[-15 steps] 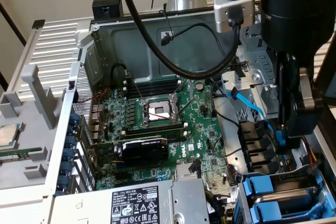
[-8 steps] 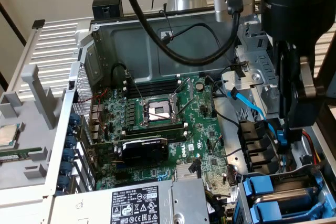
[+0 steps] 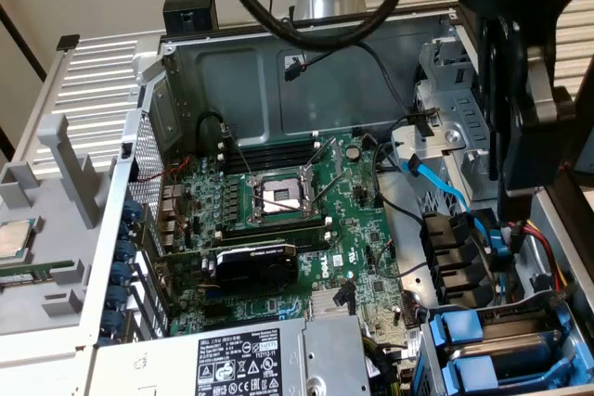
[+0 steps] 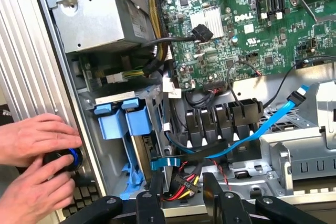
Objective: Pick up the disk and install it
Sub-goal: 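Insert the first disk wire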
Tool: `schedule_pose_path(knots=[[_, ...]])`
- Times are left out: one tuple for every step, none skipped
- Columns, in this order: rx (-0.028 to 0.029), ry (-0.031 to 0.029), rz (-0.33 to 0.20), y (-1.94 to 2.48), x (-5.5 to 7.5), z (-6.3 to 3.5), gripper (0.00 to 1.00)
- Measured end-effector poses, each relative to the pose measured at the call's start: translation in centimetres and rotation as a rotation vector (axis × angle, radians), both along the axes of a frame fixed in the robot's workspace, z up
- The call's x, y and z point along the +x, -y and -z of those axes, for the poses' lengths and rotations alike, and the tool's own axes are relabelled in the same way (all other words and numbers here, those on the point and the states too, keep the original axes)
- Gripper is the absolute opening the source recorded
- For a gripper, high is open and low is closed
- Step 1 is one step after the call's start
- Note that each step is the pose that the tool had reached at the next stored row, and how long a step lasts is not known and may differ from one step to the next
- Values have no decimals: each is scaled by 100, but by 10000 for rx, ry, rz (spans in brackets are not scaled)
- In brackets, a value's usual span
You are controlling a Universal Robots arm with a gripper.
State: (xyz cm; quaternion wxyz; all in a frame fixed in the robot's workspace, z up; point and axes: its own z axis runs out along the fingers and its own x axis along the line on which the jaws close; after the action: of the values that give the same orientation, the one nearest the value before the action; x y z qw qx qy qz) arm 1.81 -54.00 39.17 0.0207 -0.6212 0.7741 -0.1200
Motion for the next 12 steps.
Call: schedule_pose_path(knots=[[4, 1, 0, 11, -19, -9, 44], [17, 3, 0, 23, -30, -13, 44], [55, 7, -1, 41, -35, -13, 44], [108, 10, -1, 60, -38, -13, 44], [171, 11, 0, 81, -40, -14, 44], [271, 11, 0, 109, -41, -13, 44], [379, 12, 0, 134, -41, -12, 44], [490, 11, 0, 158, -41, -14, 44], [615, 11, 1, 180, -41, -13, 44], [752, 11, 0, 201, -42, -13, 44], [893, 11, 0, 223, -42, -13, 44], [1031, 11, 1, 245, -42, -13, 44]])
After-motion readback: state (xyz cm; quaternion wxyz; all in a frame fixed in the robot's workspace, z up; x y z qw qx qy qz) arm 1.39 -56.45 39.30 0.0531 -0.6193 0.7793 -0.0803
